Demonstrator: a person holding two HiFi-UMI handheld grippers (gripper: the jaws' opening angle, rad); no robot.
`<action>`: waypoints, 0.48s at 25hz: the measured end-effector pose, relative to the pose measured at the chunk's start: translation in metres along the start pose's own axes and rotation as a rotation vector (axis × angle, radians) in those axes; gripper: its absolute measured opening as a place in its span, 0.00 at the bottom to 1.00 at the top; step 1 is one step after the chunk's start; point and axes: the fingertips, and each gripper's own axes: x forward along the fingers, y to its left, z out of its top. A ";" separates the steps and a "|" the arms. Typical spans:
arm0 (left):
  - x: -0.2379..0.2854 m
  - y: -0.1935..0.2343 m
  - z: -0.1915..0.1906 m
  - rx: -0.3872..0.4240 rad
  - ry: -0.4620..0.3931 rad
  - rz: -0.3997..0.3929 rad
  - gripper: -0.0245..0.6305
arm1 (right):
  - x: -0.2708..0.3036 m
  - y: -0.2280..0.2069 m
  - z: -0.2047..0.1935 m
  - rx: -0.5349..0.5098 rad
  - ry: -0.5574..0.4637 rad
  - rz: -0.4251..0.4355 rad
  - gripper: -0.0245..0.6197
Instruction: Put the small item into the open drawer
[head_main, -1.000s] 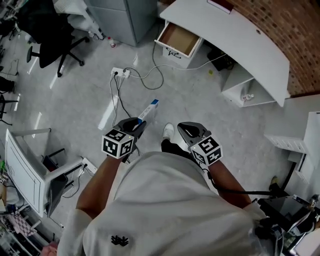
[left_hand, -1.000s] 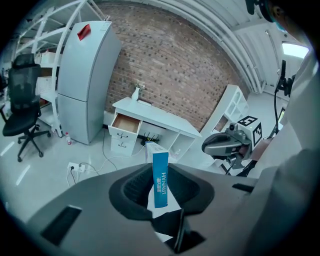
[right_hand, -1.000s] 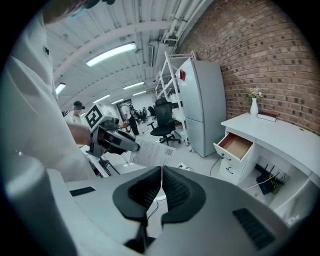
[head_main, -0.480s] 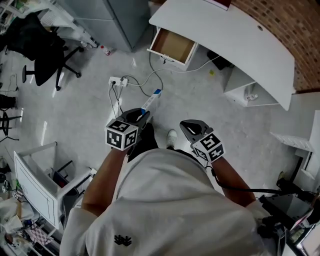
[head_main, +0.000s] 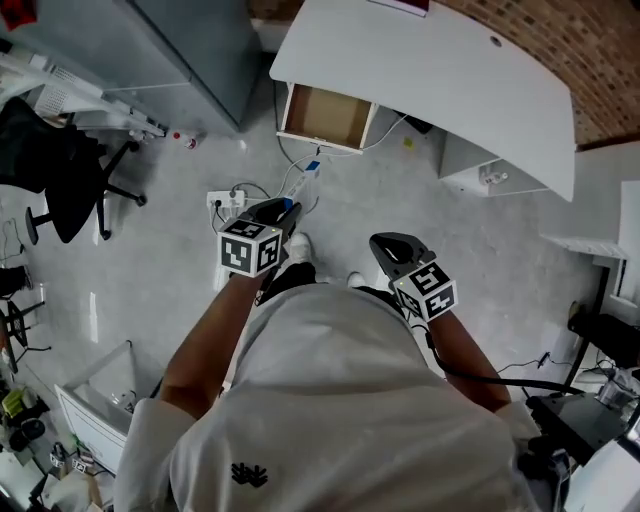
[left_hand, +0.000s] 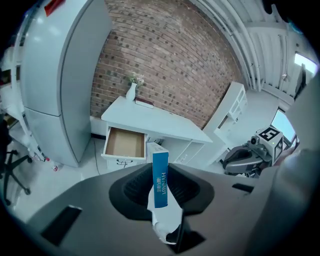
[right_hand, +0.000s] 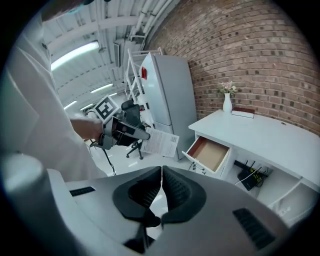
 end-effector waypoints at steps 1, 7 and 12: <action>0.004 0.014 0.010 0.009 0.006 -0.006 0.19 | 0.010 -0.001 0.010 0.014 -0.001 -0.015 0.09; 0.039 0.088 0.037 0.041 0.058 -0.029 0.19 | 0.067 0.001 0.041 0.065 -0.002 -0.067 0.09; 0.080 0.133 0.045 0.007 0.084 0.008 0.19 | 0.089 -0.007 0.044 0.076 0.039 -0.044 0.09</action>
